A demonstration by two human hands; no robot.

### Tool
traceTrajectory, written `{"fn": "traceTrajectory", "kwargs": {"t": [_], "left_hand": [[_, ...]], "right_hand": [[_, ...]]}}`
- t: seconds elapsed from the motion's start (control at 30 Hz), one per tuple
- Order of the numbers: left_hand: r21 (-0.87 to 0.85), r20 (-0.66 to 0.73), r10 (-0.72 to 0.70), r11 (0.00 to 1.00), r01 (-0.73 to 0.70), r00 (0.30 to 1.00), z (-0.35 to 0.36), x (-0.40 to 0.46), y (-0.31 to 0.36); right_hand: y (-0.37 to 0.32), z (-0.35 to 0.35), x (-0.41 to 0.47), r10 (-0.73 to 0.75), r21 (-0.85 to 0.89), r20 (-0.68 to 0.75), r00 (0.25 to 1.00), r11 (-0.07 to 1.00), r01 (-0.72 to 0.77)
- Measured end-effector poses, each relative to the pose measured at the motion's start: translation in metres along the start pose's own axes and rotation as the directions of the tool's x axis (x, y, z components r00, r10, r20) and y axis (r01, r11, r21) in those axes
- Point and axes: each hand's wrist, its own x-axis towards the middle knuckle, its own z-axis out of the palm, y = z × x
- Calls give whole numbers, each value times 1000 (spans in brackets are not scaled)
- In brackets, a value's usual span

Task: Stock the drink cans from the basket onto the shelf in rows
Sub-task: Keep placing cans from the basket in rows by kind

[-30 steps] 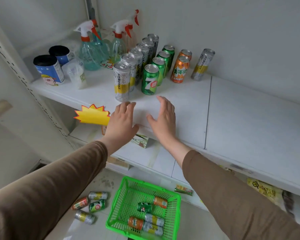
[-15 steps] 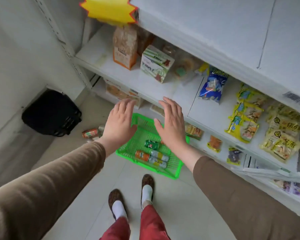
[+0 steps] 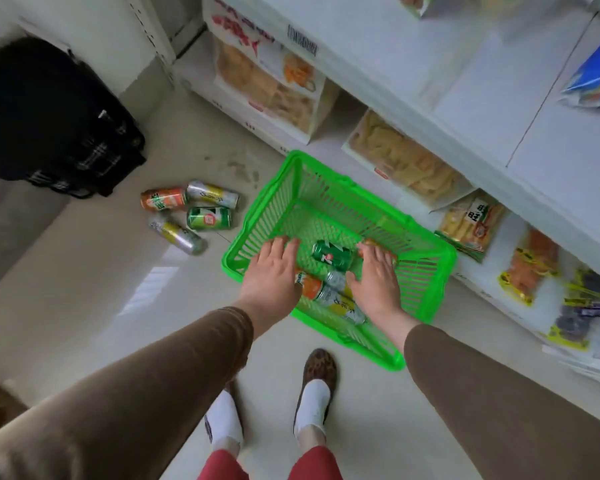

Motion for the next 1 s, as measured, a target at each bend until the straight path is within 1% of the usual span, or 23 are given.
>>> {"fn": "traceTrajectory", "kwargs": {"t": [0.07, 0.17, 0.27, 0.37, 0.47, 0.53, 0.6, 0.63, 0.7, 0.77, 0.83, 1.0], "left_hand": [[5, 19, -26, 1000, 26, 999, 33, 28, -5], [33, 41, -27, 999, 25, 999, 71, 62, -16], [52, 55, -14, 999, 11, 998, 100, 89, -28], [50, 66, 6, 999, -9, 998, 120, 108, -42], [44, 72, 6, 999, -10, 997, 130, 119, -52], [43, 69, 6, 999, -9, 998, 130, 121, -56], [40, 66, 0, 999, -3, 998, 121, 116, -55], [37, 65, -8, 999, 5, 998, 114, 112, -54], [31, 56, -17, 999, 16, 998, 90, 100, -48], [19, 39, -13, 1000, 13, 999, 58, 85, -37], [17, 7, -7, 1000, 7, 1000, 14, 67, -23], [33, -135, 39, 999, -35, 990, -132, 11, 13]], "right_hand": [[21, 36, 24, 8, -24, 51, 999, 1000, -7], [43, 85, 59, 24, -29, 113, 993, 999, -21], [57, 126, 94, 33, -43, 160, 987, 999, -26], [67, 160, 124, 89, -58, 216, 972, 995, -78], [74, 183, 142, 119, -96, 220, 968, 990, -100], [74, 187, 148, 146, -84, 197, 969, 988, -132], [70, 179, 145, 156, -36, 170, 973, 988, -152], [66, 170, 141, 149, 18, 149, 977, 988, -154], [54, 144, 127, 148, 180, 111, 983, 970, -166], [32, 106, 109, 150, 344, 81, 985, 924, -169], [5, 60, 89, 121, 463, 38, 992, 878, -125], [-80, -91, 32, 48, 609, -52, 997, 793, -6]]}}
